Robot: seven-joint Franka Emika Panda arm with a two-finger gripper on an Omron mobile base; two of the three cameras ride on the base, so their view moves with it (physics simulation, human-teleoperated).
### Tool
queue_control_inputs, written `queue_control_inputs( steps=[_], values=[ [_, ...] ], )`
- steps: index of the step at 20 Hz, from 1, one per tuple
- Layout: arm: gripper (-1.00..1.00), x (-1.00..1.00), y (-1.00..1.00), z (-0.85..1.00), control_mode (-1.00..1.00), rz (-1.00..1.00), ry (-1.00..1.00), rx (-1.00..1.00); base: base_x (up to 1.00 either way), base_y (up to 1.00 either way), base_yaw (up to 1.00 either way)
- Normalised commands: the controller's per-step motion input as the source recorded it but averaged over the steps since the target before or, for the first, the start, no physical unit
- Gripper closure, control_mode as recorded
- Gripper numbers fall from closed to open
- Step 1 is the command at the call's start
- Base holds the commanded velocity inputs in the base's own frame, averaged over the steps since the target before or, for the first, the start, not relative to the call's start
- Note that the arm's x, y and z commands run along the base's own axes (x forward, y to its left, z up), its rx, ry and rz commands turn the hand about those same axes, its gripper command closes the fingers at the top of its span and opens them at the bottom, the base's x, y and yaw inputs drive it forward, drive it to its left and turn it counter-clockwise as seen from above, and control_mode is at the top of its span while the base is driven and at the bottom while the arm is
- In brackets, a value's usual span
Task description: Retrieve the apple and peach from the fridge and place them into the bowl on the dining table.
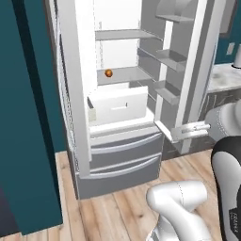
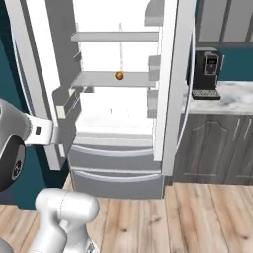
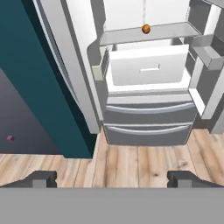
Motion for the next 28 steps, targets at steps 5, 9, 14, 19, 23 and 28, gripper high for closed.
queue_control_inputs(
  steps=[5,9,14,19,23,28],
  values=[
    [-1.0,0.0,0.0,0.0,1.0,0.0,0.0,0.0,0.37,-0.13,0.29],
    [-1.0,0.0,0.0,0.0,1.0,0.0,0.0,0.0,0.22,-0.29,0.23],
    [-1.0,0.0,0.0,0.0,1.0,0.0,0.0,0.0,0.08,-0.34,0.18],
    [-1.0,0.0,0.0,0.0,1.0,0.0,0.0,0.0,0.0,-0.4,0.09],
    [-1.0,0.0,0.0,0.0,1.0,0.0,0.0,0.0,0.0,-0.4,0.05],
    [-1.0,0.0,0.0,0.0,1.0,0.0,0.0,0.0,0.14,-0.12,0.03]
  ],
)
